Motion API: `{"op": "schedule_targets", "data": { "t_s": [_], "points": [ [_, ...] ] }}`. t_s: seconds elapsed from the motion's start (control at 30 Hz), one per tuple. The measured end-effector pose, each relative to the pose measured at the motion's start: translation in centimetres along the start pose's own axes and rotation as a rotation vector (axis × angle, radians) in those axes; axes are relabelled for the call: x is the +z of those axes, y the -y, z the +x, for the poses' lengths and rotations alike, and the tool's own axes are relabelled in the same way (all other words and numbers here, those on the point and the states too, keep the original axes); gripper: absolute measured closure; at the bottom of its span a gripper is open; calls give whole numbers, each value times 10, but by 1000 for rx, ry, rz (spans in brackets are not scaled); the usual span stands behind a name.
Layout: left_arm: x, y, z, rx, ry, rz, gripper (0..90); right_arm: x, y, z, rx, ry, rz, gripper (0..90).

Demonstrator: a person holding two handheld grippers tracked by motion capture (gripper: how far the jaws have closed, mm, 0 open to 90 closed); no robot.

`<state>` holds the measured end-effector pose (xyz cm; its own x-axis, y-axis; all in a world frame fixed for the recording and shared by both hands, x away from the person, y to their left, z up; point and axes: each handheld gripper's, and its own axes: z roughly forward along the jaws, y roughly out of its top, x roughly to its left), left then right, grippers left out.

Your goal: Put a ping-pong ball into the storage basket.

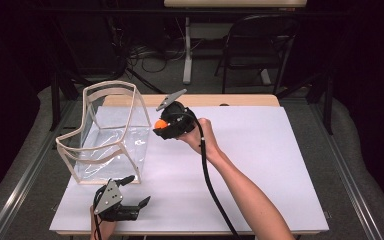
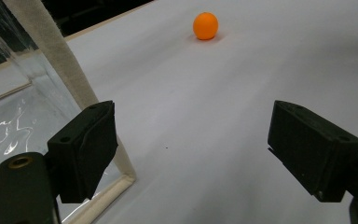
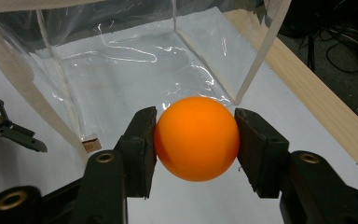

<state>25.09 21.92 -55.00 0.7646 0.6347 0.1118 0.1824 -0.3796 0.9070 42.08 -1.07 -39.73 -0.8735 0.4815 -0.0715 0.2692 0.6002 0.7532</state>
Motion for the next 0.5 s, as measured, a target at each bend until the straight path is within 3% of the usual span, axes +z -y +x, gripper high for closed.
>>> {"op": "schedule_targets", "data": {
  "t_s": [0.5],
  "points": [
    [0, 0, 0, 1, -1, -1, 157, -4, -5, 0, 8, 8, -22, 508]
  ]
}}
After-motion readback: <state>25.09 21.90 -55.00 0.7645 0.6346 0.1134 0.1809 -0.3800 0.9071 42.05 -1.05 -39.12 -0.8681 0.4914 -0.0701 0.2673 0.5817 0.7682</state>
